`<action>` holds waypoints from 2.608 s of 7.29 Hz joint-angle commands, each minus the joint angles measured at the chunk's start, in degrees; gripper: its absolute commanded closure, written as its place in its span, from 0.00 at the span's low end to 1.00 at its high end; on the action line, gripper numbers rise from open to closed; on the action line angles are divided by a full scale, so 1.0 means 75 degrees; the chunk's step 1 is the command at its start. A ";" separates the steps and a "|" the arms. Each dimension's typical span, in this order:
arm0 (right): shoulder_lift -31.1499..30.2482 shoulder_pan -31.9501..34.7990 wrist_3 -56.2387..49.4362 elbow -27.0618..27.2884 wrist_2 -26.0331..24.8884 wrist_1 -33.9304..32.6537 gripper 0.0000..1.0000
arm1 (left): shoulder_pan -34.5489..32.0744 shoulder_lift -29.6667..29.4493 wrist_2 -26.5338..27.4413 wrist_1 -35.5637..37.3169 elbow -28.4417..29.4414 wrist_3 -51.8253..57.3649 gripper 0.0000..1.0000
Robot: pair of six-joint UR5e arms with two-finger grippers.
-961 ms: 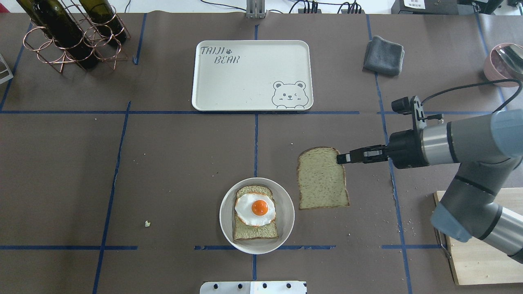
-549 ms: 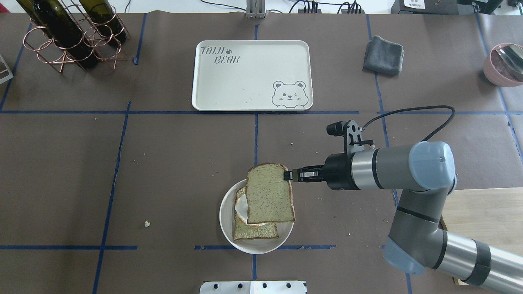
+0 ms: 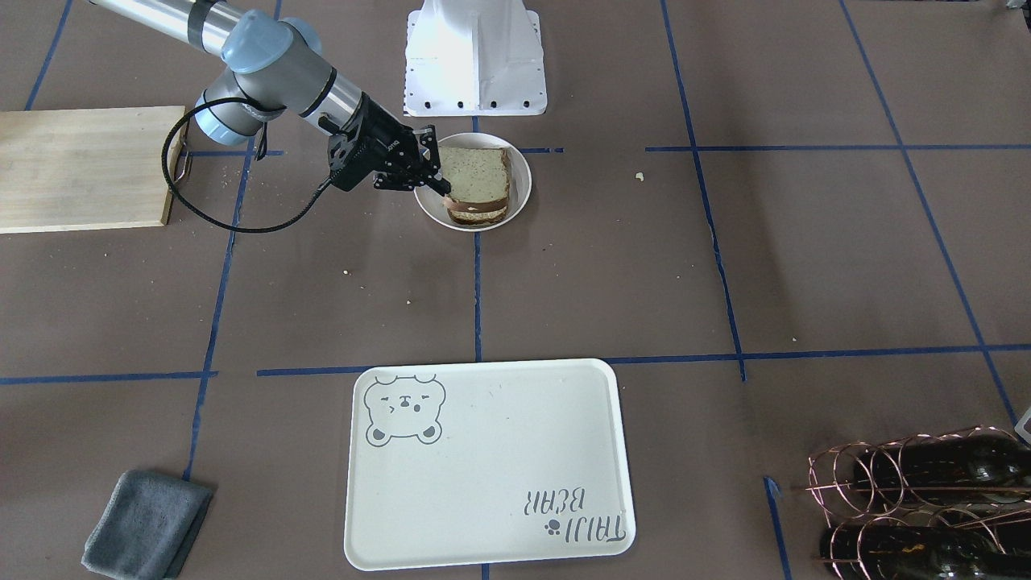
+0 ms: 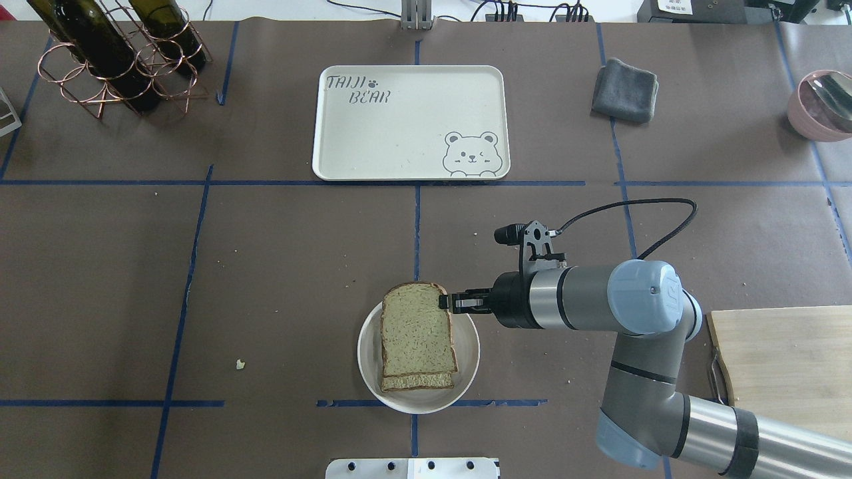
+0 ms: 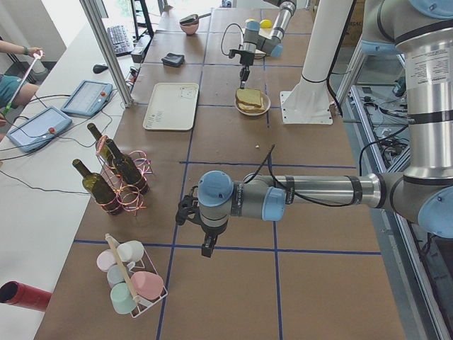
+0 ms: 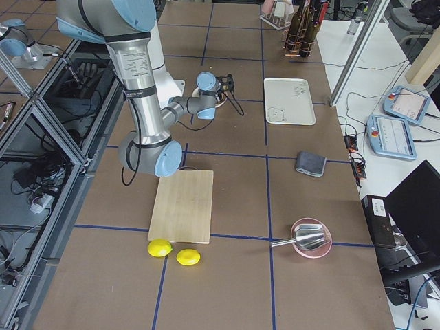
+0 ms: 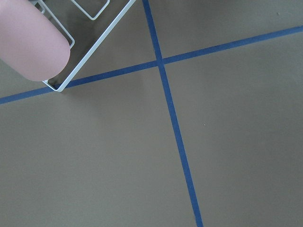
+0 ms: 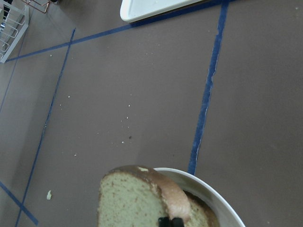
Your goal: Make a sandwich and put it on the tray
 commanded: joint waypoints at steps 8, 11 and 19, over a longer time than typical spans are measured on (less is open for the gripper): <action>0.0288 0.1783 -0.0086 0.1114 0.1251 -0.4249 0.00 | 0.0000 -0.0057 -0.0024 -0.0430 -0.0091 -0.0008 0.00; 0.0219 0.3333 -0.2302 0.1316 0.2244 -0.6902 0.00 | 0.0361 -0.0103 0.0409 -0.1893 -0.0057 -0.0007 0.00; -0.4110 0.8545 -1.0656 0.1446 0.4060 -0.7837 0.00 | 0.1867 -0.0842 -0.0295 -0.6116 -0.0496 -0.3285 0.00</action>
